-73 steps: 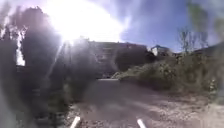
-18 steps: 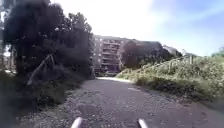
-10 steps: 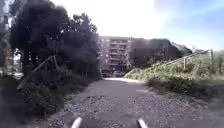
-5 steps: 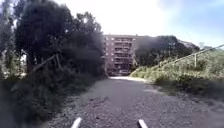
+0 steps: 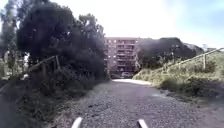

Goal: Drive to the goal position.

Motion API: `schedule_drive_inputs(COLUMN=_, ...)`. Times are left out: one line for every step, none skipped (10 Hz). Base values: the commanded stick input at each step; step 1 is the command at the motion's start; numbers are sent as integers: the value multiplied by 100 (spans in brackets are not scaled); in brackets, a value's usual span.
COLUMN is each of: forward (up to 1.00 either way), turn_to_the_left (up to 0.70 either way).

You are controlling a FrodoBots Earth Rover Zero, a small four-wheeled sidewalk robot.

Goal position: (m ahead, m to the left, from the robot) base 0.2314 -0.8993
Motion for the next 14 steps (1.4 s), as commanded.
schedule_drive_inputs(forward=55, turn_to_the_left=0)
schedule_drive_inputs(forward=55, turn_to_the_left=0)
schedule_drive_inputs(forward=70, turn_to_the_left=0)
schedule_drive_inputs(forward=70, turn_to_the_left=0)
schedule_drive_inputs(forward=70, turn_to_the_left=0)
schedule_drive_inputs(forward=70, turn_to_the_left=0)
schedule_drive_inputs(forward=70, turn_to_the_left=0)
schedule_drive_inputs(forward=70, turn_to_the_left=0)
schedule_drive_inputs(forward=70, turn_to_the_left=0)
schedule_drive_inputs(forward=70, turn_to_the_left=0)
schedule_drive_inputs(forward=70, turn_to_the_left=0)
schedule_drive_inputs(forward=70, turn_to_the_left=0)
schedule_drive_inputs(forward=70, turn_to_the_left=0)
schedule_drive_inputs(forward=70, turn_to_the_left=0)
